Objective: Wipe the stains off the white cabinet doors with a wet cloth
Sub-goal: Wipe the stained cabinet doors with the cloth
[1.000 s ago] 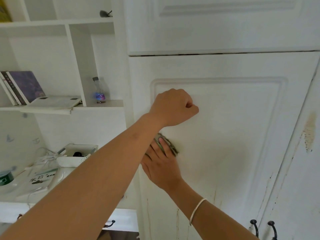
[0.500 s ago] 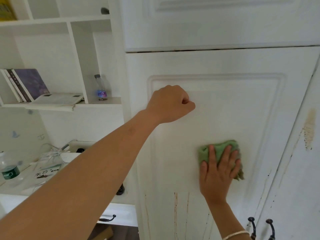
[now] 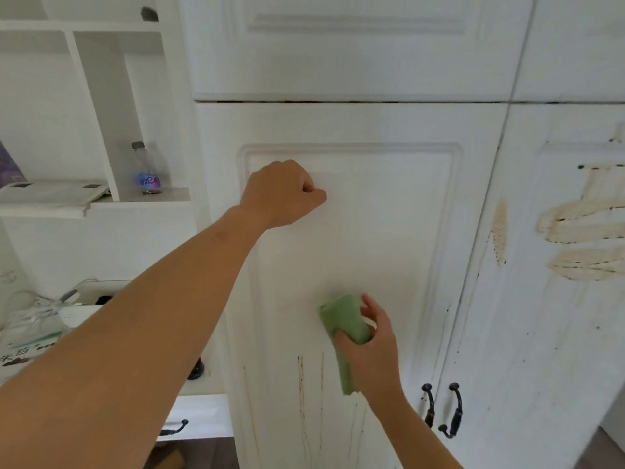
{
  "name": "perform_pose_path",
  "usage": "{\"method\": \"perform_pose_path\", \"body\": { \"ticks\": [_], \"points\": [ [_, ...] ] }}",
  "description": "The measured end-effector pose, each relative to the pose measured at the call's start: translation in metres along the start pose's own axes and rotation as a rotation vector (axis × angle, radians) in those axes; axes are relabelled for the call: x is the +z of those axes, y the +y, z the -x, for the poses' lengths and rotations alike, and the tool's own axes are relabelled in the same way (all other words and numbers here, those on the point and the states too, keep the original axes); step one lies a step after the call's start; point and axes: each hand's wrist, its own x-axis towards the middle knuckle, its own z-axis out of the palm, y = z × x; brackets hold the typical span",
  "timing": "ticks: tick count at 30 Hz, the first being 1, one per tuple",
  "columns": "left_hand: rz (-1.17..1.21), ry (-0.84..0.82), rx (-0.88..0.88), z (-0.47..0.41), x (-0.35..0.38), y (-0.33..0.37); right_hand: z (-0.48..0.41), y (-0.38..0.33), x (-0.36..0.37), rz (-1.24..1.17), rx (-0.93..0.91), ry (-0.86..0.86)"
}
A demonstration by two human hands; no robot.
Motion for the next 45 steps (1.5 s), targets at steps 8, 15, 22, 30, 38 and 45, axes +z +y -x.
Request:
{"method": "perform_pose_path", "body": {
  "ticks": [8,15,22,30,38,45],
  "points": [
    [0.037,-0.106,-0.003,0.047,0.020,0.012,0.027,-0.029,-0.046,-0.340,0.433,-0.140],
    [-0.077,-0.133,0.065,0.061,0.003,-0.016,-0.016,-0.080,-0.063,0.045,-0.132,0.479],
    [-0.188,0.130,0.130,0.027,-0.026,-0.017,-0.084,-0.143,-0.030,0.417,-0.867,0.433],
    [-0.212,0.075,0.149,0.004,-0.029,-0.023,-0.093,-0.063,0.015,0.695,-1.252,0.279],
    [-0.146,0.074,0.097,0.002,-0.023,-0.028,-0.075,0.042,0.020,1.104,-1.565,-0.312],
    [-0.163,0.080,0.091,0.002,-0.023,-0.026,-0.103,-0.061,0.049,0.898,-1.559,0.102]
  ]
}}
